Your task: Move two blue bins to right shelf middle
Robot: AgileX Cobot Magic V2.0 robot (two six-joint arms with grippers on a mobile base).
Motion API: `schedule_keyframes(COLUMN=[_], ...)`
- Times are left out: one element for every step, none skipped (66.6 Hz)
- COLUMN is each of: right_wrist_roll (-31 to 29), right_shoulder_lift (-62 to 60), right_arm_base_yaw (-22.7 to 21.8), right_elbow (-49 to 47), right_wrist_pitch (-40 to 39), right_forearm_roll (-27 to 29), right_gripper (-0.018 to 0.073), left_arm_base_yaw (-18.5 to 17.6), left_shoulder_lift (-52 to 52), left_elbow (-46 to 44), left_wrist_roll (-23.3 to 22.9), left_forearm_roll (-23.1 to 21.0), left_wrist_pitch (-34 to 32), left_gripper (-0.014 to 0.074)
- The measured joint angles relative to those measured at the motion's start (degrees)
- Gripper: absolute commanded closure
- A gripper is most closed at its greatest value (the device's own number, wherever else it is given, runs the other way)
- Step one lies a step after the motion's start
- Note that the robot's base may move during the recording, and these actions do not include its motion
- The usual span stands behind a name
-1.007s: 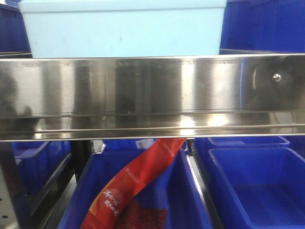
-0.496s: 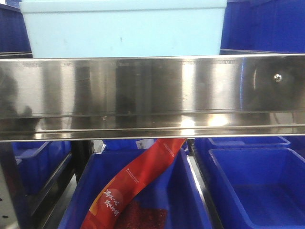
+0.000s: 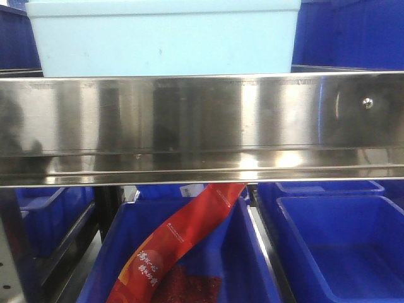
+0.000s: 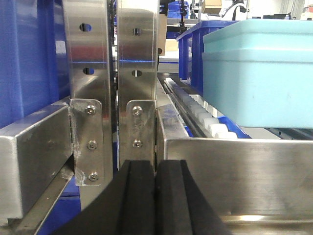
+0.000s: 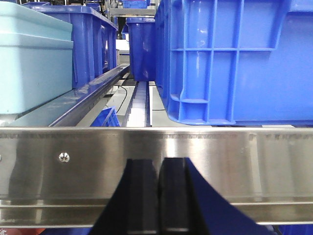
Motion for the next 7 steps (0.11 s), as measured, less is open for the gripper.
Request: schedule_keyframes(right_wrist_roll=[0.0, 0.0, 0.0, 0.0, 0.0, 0.0, 0.0], right_shoulder_lift=[0.0, 0.0, 0.0, 0.0, 0.0, 0.0, 0.0], right_arm_base_yaw=[0.0, 0.0, 0.0, 0.0, 0.0, 0.0, 0.0], right_elbow=[0.0, 0.0, 0.0, 0.0, 0.0, 0.0, 0.0], right_wrist_pitch=[0.0, 0.0, 0.0, 0.0, 0.0, 0.0, 0.0], right_forearm_roll=[0.0, 0.0, 0.0, 0.0, 0.0, 0.0, 0.0], right_gripper=[0.0721, 0.0721, 0.0721, 0.0721, 0.0721, 0.0721, 0.0721], left_arm_base_yaw=[0.0, 0.0, 0.0, 0.0, 0.0, 0.0, 0.0], left_shoulder_lift=[0.0, 0.0, 0.0, 0.0, 0.0, 0.0, 0.0], left_elbow=[0.0, 0.0, 0.0, 0.0, 0.0, 0.0, 0.0], left_wrist_roll=[0.0, 0.0, 0.0, 0.0, 0.0, 0.0, 0.0], left_forearm_roll=[0.0, 0.0, 0.0, 0.0, 0.0, 0.0, 0.0], left_wrist_pitch=[0.0, 0.0, 0.0, 0.0, 0.0, 0.0, 0.0], left_gripper=[0.0707, 0.0707, 0.0707, 0.0707, 0.0707, 0.0707, 0.0707])
